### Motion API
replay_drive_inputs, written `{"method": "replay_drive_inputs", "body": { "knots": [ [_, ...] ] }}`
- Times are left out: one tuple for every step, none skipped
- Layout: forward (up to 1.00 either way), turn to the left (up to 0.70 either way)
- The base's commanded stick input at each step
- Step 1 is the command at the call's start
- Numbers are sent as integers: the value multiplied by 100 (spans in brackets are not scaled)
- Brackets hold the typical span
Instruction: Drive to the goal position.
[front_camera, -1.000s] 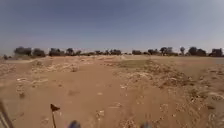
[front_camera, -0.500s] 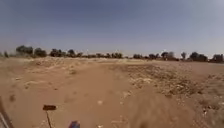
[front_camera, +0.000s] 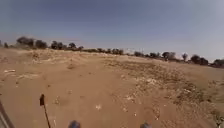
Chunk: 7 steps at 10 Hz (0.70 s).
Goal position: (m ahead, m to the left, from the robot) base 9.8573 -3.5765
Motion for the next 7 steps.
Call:
{"method": "replay_drive_inputs", "body": {
  "knots": [
    [50,0],
    [50,0],
    [50,0],
    [50,0],
    [50,0],
    [50,0],
    [50,0]
  ]
}}
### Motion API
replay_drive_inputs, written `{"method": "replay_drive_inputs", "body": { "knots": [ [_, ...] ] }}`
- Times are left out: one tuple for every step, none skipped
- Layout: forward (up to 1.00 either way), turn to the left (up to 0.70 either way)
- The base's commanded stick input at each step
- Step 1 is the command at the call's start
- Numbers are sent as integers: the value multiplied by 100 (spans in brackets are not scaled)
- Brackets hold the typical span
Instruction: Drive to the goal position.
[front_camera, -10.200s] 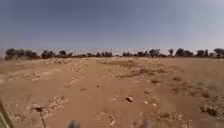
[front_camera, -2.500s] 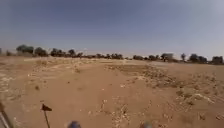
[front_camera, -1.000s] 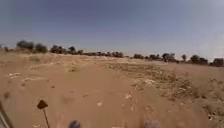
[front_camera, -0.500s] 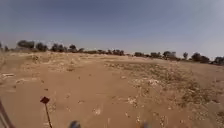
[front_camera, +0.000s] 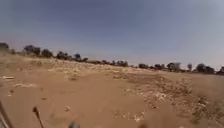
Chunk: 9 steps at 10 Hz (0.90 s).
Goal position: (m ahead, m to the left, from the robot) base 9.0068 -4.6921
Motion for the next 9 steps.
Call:
{"method": "replay_drive_inputs", "body": {
  "knots": [
    [50,0],
    [50,0],
    [50,0],
    [50,0],
    [50,0],
    [50,0],
    [50,0],
    [50,0],
    [50,0]
  ]
}}
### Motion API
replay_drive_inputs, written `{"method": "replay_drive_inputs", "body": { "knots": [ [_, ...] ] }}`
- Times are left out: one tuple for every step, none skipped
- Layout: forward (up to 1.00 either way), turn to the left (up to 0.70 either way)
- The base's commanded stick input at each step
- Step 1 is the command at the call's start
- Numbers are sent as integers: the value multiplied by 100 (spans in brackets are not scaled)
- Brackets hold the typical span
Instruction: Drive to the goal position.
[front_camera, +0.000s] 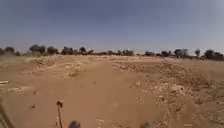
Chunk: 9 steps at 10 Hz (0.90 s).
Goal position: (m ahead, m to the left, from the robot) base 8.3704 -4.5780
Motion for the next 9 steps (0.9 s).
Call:
{"method": "replay_drive_inputs", "body": {
  "knots": [
    [50,0],
    [50,0],
    [50,0],
    [50,0],
    [50,0],
    [50,0],
    [50,0],
    [50,0],
    [50,-13]
  ]
}}
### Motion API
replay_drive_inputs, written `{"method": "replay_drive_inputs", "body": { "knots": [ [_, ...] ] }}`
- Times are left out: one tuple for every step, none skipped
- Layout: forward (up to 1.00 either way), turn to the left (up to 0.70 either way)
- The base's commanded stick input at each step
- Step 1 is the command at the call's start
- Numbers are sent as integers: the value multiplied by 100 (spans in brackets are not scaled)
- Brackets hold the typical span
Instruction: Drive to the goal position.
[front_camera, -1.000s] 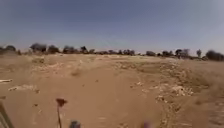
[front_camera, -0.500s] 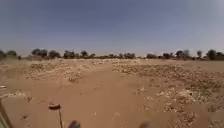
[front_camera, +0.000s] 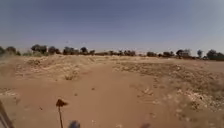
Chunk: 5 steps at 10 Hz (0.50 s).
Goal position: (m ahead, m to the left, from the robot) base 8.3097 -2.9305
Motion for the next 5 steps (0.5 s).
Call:
{"method": "replay_drive_inputs", "body": {
  "knots": [
    [50,-50],
    [50,-50],
    [50,-29],
    [50,-7],
    [50,0]
  ]
}}
